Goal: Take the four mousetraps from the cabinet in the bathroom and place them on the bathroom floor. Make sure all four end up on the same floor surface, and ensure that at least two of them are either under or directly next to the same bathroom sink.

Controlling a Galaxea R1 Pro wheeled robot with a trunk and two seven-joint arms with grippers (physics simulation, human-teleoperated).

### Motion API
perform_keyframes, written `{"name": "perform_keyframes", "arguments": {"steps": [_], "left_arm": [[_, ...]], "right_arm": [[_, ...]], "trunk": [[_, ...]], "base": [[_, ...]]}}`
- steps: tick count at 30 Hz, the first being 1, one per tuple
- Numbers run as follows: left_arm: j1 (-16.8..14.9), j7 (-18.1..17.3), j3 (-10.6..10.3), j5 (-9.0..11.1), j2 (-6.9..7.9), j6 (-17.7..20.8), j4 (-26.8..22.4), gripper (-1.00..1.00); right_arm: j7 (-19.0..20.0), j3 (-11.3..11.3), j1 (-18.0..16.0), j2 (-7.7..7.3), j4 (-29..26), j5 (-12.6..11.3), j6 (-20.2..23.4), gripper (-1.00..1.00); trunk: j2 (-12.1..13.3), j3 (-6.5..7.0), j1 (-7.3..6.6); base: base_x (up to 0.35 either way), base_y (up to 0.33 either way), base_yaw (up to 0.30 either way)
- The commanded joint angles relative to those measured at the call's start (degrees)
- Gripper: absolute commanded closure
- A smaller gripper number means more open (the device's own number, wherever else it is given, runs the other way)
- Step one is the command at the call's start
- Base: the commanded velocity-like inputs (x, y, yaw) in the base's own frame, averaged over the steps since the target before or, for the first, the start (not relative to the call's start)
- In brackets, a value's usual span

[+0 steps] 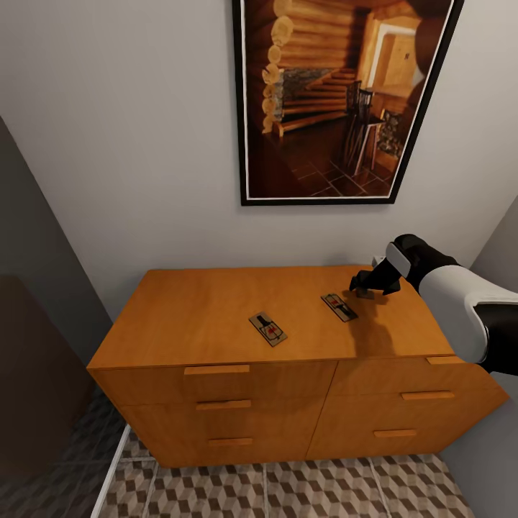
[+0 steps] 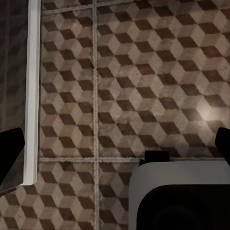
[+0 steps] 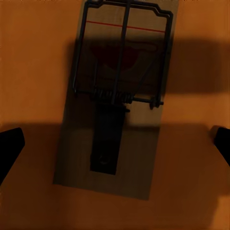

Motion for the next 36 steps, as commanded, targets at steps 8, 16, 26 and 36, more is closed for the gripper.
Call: {"name": "perform_keyframes", "arguments": {"steps": [8,16,26,36], "left_arm": [[-0.09,0.16,-0.44,0.30,-0.02,-0.33,0.21,-1.00],[-0.09,0.17,-0.44,0.30,-0.02,-0.36,0.21,-1.00],[-0.09,0.16,-0.43,0.30,-0.02,-0.33,0.21,-1.00],[-0.09,0.19,-0.43,0.30,-0.02,-0.31,0.21,-1.00]], "right_arm": [[-0.02,0.41,0.03,-0.07,0.19,-0.38,0.21,-1.00],[-0.05,0.41,0.03,-0.07,0.19,-0.38,0.21,1.00],[-0.03,0.41,0.03,-0.07,0.19,-0.38,0.21,1.00],[-0.01,0.41,0.03,-0.07,0.35,-0.38,0.21,1.00]], "trunk": [[-0.02,-0.07,0.01],[-0.02,-0.07,0.01],[-0.02,-0.07,0.01],[-0.02,-0.07,0.01]], "base": [[0.000,0.000,0.000],[0.000,0.000,0.000],[0.000,0.000,0.000],[0.000,0.000,0.000]]}}
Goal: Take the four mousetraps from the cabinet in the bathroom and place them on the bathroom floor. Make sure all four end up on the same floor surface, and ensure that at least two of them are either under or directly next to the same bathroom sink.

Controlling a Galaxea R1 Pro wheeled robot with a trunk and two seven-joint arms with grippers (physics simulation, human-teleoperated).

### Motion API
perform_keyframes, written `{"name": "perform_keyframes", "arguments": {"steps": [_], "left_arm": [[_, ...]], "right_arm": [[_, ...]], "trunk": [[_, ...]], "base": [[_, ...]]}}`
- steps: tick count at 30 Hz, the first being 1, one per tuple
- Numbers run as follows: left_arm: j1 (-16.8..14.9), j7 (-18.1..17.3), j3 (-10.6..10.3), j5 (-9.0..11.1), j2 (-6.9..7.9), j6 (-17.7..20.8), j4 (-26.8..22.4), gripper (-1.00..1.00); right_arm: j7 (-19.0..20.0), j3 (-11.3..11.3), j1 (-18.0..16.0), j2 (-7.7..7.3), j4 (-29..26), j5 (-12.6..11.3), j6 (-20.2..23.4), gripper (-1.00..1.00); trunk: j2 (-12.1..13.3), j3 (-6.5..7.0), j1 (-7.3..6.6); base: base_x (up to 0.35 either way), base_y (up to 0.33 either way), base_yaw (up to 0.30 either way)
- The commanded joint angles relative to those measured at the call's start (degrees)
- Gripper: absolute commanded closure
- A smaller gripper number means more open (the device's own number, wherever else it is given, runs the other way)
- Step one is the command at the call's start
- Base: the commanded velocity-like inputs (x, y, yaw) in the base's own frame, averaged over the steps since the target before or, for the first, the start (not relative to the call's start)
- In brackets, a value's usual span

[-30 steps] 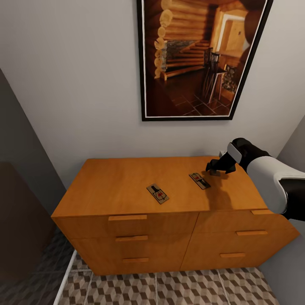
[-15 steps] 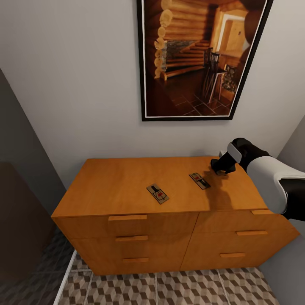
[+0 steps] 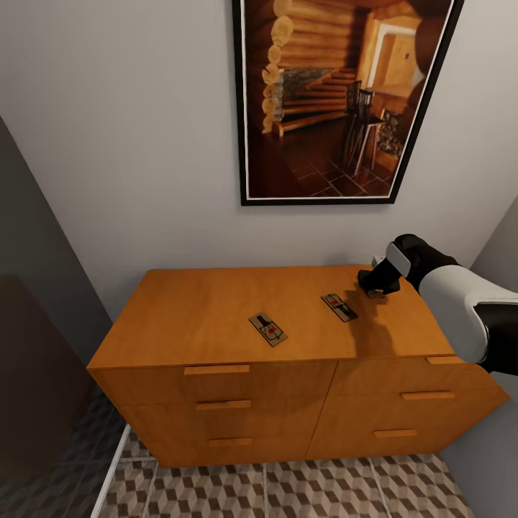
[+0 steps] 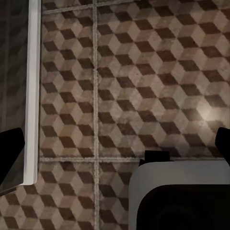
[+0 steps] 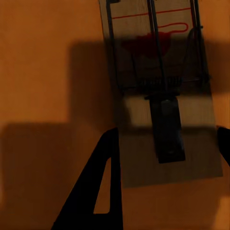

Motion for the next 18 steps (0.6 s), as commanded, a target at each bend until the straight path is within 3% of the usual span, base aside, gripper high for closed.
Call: {"name": "perform_keyframes", "arguments": {"steps": [1,2,3,18], "left_arm": [[-0.09,0.16,-0.48,0.30,-0.02,-0.33,0.21,-1.00],[-0.09,0.15,-0.48,0.30,-0.02,-0.32,0.21,-1.00],[-0.10,0.13,-0.49,0.30,-0.02,-0.31,0.21,-1.00],[-0.10,0.12,-0.49,0.30,-0.02,-0.32,0.21,-1.00]], "right_arm": [[-0.07,0.59,0.03,-0.06,0.42,-0.06,0.22,1.00],[-0.11,0.59,0.03,-0.06,0.40,-0.05,0.22,1.00],[-0.41,0.42,0.04,-0.14,-4.00,0.12,0.26,1.00],[-0.60,0.39,0.04,-0.67,-11.36,0.30,0.49,1.00]], "trunk": [[-0.02,-0.06,0.01],[-0.02,-0.06,0.01],[-0.02,-0.06,0.01],[-0.02,-0.06,0.01]], "base": [[0.000,0.000,0.000],[0.000,0.000,0.000],[0.000,0.000,0.000],[0.000,0.000,0.000]]}}
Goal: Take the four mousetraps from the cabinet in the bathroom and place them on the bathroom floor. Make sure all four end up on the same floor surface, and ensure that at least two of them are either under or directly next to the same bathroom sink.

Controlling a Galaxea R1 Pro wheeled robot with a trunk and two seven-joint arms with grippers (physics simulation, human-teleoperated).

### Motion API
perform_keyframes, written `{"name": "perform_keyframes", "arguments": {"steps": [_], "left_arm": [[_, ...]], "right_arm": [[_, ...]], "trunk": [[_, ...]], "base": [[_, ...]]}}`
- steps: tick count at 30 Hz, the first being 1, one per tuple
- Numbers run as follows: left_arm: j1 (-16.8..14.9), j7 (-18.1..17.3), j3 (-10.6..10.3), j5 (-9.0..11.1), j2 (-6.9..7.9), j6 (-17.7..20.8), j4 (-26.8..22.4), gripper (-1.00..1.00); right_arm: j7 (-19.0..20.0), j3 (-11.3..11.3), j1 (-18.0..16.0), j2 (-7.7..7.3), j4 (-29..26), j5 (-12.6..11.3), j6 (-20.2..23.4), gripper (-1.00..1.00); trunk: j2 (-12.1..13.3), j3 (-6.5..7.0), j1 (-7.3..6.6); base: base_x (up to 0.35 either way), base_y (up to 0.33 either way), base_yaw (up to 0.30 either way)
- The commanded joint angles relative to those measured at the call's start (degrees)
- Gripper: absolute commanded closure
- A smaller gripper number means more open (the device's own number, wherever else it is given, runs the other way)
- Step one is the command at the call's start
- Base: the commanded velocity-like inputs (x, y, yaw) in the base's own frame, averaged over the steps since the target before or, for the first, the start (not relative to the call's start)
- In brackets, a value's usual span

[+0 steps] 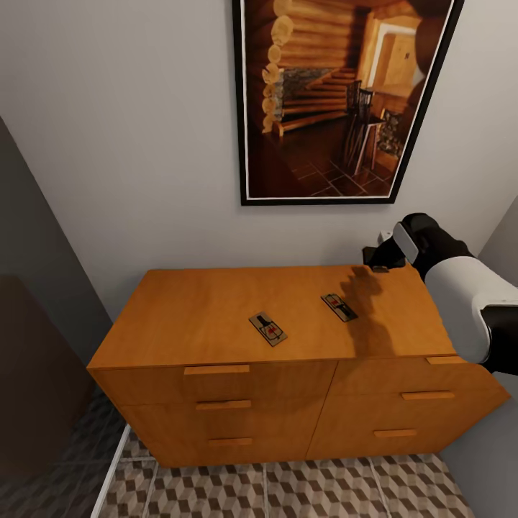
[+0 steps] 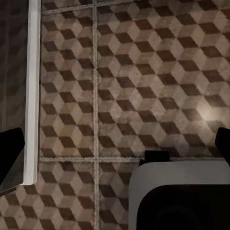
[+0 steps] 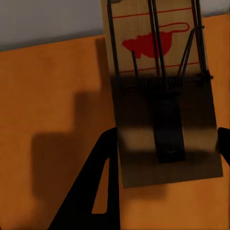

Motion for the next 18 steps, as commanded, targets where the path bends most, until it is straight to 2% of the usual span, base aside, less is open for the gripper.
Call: {"name": "perform_keyframes", "arguments": {"steps": [1,7,18], "left_arm": [[-0.09,0.15,-0.49,0.30,-0.02,-0.31,0.22,-1.00],[-0.09,0.15,-0.52,0.30,-0.02,-0.33,0.22,-1.00],[-0.13,0.16,-0.50,0.30,-0.02,-0.32,0.22,-1.00]], "right_arm": [[-0.18,0.36,-0.02,-0.07,-0.13,-0.60,0.22,1.00],[-0.22,0.38,-0.02,-0.08,-0.39,-0.59,0.24,1.00],[-0.26,0.45,-0.03,-0.08,-0.41,-0.58,0.22,1.00]], "trunk": [[-0.03,-0.05,0.00],[-0.03,-0.05,0.00],[-0.03,-0.05,0.00]], "base": [[0.000,0.000,0.000],[-0.068,0.000,0.000],[-0.308,0.000,0.000]]}}
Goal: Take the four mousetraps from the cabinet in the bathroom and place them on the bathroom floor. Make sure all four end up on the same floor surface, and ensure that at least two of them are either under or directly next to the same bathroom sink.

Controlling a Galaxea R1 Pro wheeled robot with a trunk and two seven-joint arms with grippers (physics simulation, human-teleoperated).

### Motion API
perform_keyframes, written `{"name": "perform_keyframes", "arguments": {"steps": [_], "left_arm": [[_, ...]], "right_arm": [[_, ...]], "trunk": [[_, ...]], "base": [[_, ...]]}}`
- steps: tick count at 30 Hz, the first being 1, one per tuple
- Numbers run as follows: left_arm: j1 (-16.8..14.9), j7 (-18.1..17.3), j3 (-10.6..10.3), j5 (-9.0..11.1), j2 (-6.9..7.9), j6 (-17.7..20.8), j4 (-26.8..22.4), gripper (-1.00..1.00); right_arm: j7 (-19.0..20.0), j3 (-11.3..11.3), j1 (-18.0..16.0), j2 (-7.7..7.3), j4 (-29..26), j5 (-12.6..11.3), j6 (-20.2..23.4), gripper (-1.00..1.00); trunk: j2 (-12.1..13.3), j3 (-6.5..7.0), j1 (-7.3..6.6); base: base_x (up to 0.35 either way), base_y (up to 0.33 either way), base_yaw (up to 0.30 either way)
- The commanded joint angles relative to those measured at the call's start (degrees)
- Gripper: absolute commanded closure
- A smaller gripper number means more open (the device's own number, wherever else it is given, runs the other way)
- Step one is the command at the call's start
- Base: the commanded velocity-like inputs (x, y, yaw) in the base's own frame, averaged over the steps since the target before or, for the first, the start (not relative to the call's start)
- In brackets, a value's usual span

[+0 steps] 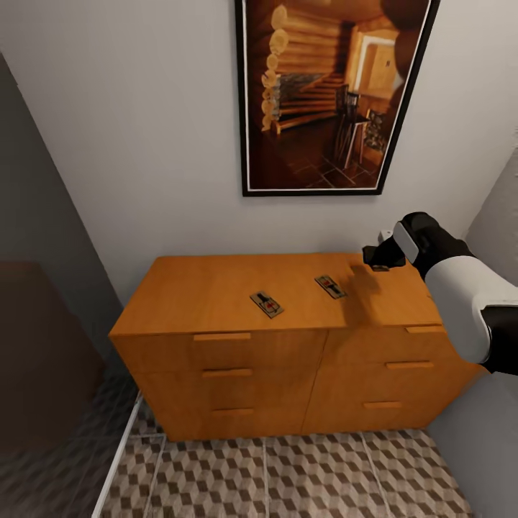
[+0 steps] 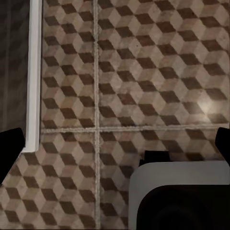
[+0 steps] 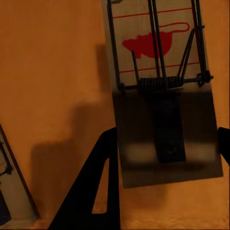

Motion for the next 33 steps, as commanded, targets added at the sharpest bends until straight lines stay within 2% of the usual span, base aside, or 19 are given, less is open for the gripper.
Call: {"name": "perform_keyframes", "arguments": {"steps": [1,33], "left_arm": [[-0.08,0.15,-0.49,0.30,-0.02,-0.32,0.21,-1.00],[-0.10,0.19,-0.48,0.30,-0.02,-0.29,0.21,-1.00]], "right_arm": [[-0.19,0.37,-0.02,-0.07,-0.06,-0.60,0.22,1.00],[-0.20,0.63,-0.02,-0.07,0.09,-0.60,0.16,1.00]], "trunk": [[-0.03,-0.05,-0.04],[-0.03,-0.05,-0.04]], "base": [[-0.334,0.000,0.000],[-0.336,0.000,0.000]]}}
